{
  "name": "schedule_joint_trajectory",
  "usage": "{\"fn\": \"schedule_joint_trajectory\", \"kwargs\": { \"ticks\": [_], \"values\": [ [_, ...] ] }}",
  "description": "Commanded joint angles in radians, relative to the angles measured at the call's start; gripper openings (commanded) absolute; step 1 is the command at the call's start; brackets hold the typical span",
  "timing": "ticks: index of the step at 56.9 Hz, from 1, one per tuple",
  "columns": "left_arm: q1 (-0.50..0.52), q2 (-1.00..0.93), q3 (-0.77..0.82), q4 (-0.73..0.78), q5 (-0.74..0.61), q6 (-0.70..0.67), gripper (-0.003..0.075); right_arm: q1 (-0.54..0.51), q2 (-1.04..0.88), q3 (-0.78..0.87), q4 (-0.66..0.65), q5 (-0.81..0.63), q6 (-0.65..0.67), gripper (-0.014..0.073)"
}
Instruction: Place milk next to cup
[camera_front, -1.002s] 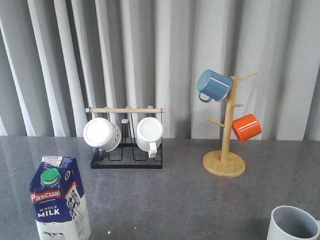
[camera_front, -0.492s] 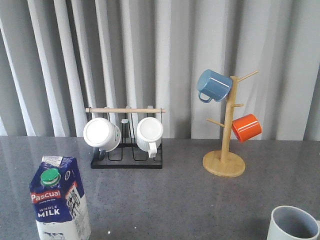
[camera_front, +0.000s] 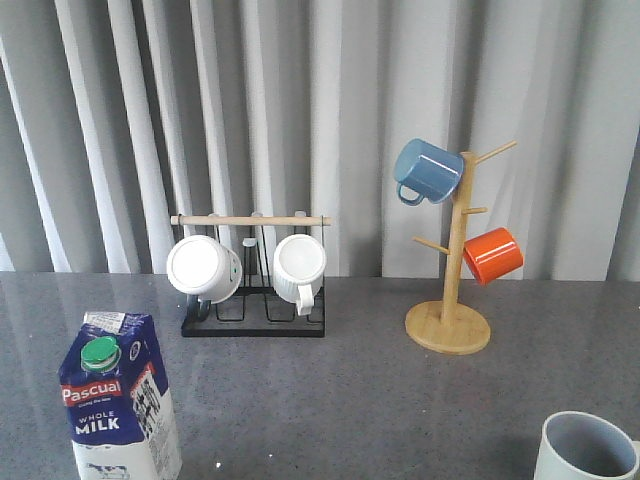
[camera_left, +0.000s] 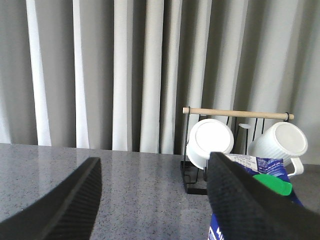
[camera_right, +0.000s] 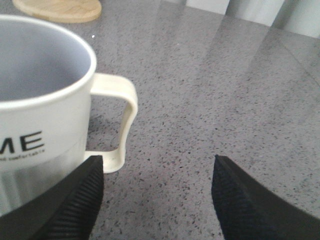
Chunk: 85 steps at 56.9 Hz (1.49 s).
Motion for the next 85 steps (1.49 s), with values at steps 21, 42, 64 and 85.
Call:
{"fn": "schedule_joint_trajectory", "kwargs": {
  "ticks": [21, 42, 64, 85],
  "values": [
    [-0.002, 0.002, -0.035, -0.001, -0.069, -0.002, 0.0451, -0.009, 0.027, -0.025, 0.068, -0.205, -0.022, 0.0470],
    [-0.002, 0.002, -0.035, -0.001, -0.069, -0.002, 0.0451, -0.009, 0.127, -0.025, 0.068, -0.298, 0.020, 0.0470],
    [-0.002, 0.002, -0.035, -0.001, -0.069, -0.002, 0.0450, -0.009, 0.171, -0.049, 0.044, -0.324, 0.068, 0.0470],
    [-0.002, 0.002, -0.035, -0.001, -0.069, -0.002, 0.0450, -0.009, 0.216, -0.067, -0.005, -0.322, 0.079, 0.0470]
  ]
}}
